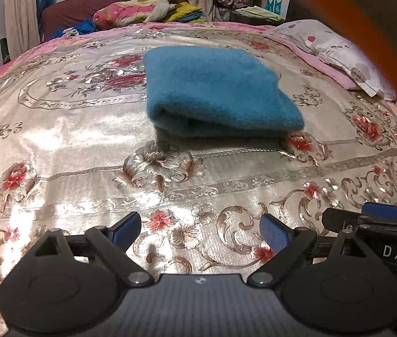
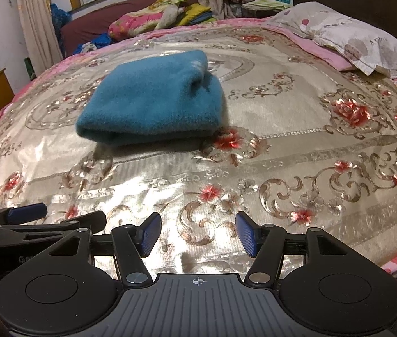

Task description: Fold small clothes

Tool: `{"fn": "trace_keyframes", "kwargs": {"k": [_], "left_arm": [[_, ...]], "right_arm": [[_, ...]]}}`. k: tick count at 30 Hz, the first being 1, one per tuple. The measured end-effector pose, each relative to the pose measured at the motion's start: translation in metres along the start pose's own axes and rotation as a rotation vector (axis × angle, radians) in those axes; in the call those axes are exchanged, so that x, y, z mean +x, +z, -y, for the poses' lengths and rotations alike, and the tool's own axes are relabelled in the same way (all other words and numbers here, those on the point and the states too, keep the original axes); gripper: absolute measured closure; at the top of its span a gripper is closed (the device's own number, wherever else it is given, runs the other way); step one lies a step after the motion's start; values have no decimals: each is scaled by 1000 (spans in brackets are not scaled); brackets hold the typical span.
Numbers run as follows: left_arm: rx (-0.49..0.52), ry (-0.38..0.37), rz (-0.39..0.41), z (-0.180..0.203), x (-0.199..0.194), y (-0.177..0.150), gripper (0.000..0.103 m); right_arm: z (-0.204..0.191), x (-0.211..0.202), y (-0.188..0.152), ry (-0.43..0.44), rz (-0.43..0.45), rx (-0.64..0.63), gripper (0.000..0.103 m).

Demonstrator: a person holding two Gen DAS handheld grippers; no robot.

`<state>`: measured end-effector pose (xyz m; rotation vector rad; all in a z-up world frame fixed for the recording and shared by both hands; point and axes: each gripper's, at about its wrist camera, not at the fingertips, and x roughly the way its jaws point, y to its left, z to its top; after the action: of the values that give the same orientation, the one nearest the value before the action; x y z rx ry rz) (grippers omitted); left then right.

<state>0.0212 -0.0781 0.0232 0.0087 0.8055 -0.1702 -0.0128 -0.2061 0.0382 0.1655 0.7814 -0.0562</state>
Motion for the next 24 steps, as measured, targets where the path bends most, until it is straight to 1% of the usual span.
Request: {"fn": "trace_keyframes", "kwargs": {"k": [4,12,24], "left_arm": [[11,16,1,3,-1,-1,6],[5,23,-13,2,1,-3,5],[6,34,7,3,-1,-2,5]], "right_arm": [[1,1,-2,-1,-6,3,44],[3,3,-5,0,-12,13,44],[3,3,-6,0,-14,11,44]]}}
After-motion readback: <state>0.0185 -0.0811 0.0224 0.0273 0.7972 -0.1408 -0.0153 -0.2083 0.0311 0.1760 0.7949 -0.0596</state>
